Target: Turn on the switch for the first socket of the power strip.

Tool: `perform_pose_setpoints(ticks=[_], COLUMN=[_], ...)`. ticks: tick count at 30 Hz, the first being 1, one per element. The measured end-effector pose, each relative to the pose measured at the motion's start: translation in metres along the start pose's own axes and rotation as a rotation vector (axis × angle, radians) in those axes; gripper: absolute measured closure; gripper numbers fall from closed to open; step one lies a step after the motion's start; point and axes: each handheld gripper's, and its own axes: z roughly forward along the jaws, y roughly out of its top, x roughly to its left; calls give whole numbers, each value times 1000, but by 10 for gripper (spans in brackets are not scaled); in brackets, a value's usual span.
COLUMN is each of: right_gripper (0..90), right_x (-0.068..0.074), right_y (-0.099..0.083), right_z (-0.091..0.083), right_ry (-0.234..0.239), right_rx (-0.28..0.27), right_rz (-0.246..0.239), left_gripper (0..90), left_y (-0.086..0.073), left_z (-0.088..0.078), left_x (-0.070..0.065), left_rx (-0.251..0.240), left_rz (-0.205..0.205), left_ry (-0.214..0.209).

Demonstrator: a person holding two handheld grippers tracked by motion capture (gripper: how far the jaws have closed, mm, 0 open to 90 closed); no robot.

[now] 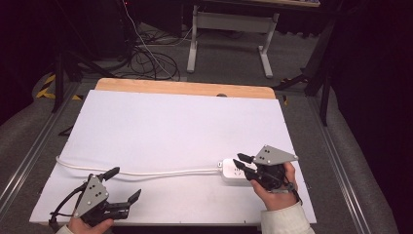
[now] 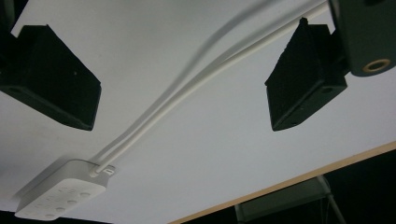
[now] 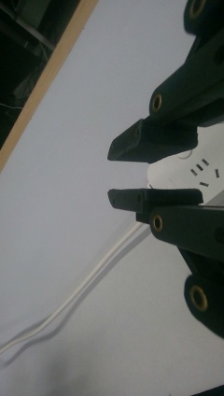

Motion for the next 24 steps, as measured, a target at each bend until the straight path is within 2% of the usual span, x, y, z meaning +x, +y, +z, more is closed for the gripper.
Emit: perform_pose_setpoints(ticks=[2, 8, 13, 18, 24], right_gripper=[789, 895, 900, 900, 900], right_x=[-5, -16, -21, -25, -29], right_y=[0, 1, 1, -2, -7], right_z=[4, 16, 25, 34, 43], right_ry=[9, 20, 12, 4, -2], right_rx=[19, 79, 118, 152, 199], right_rz=[26, 70, 83, 106, 128], left_gripper=[107, 106, 106, 106, 105], left_y=[0, 0, 0, 0, -1], left_z=[0, 1, 1, 1, 2], left_x=[0, -1, -2, -1, -2], left_rx=[-1, 6, 6, 7, 15], left_rz=[-7, 6, -1, 7, 8], left_ry=[-2, -4, -9, -4, -17])
